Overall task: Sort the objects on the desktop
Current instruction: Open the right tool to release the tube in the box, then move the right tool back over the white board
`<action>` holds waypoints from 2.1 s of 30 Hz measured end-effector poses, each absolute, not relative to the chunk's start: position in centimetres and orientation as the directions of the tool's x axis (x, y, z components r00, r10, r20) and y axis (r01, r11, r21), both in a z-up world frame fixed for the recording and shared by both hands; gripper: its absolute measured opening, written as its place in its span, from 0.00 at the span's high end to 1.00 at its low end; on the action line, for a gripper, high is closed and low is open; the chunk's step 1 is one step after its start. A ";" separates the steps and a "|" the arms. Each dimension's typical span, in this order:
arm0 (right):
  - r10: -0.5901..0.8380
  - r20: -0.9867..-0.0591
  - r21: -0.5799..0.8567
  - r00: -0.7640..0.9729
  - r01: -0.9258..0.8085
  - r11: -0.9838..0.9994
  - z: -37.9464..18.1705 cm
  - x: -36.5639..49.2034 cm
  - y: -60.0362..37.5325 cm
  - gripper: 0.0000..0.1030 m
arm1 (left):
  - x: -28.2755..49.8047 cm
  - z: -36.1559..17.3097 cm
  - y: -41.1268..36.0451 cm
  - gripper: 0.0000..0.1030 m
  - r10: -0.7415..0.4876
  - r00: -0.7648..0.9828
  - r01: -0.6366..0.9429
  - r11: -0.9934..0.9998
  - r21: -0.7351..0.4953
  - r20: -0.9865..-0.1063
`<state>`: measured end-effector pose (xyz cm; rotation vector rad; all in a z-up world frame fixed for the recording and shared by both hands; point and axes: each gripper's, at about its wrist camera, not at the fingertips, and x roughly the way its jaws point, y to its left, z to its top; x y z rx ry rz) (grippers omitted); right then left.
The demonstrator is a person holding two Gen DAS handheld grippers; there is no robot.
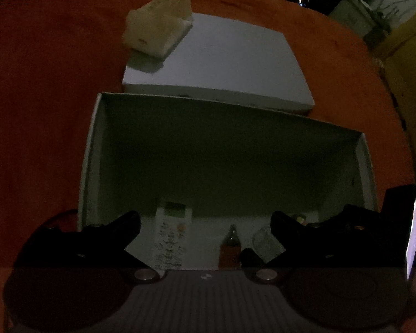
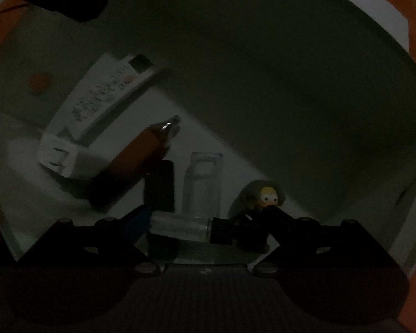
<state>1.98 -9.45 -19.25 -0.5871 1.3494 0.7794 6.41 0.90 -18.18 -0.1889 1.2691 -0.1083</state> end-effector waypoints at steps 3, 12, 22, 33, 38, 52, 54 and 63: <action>0.147 -0.988 0.049 0.055 -0.780 0.623 -19.4 1.9 -9.5 0.10 | 6.4 -18.3 0.9 0.01 -0.186 0.293 -0.025 0.979 -0.202 -0.938; 0.150 -0.984 0.016 0.096 -0.791 0.612 -19.1 1.3 -9.7 0.14 | 6.2 -18.7 0.8 0.01 -0.188 0.282 -0.025 0.979 -0.203 -0.941; 0.138 -0.988 0.031 0.074 -0.774 0.633 -18.6 2.1 -9.7 0.19 | 6.3 -19.1 1.0 0.00 -0.191 0.273 -0.030 0.978 -0.206 -0.943; 0.288 -0.952 0.144 0.105 -0.675 0.723 -11.0 5.3 -12.6 0.14 | 6.3 -17.1 1.7 0.01 -0.219 0.354 -0.022 0.970 -0.242 -0.909; 0.345 -0.926 0.181 0.156 -0.618 0.765 -7.0 8.9 -14.6 0.14 | 7.0 -16.0 2.7 0.01 -0.224 0.394 -0.064 0.961 -0.270 -0.891; 0.392 -0.898 0.172 0.199 -0.660 0.731 -1.6 15.4 -12.7 0.14 | 11.8 -14.1 5.0 0.01 -0.107 0.517 -0.197 0.951 -0.240 -0.849; 0.395 -0.895 0.160 0.206 -0.680 0.716 -1.0 16.6 -12.0 0.14 | 12.7 -13.9 5.5 0.01 -0.096 0.520 -0.225 0.943 -0.244 -0.849; 0.459 -0.870 0.194 0.181 -0.729 0.656 -0.6 23.6 -9.6 0.11 | 16.9 -14.3 6.0 0.01 -0.102 0.537 -0.282 0.914 -0.293 -0.837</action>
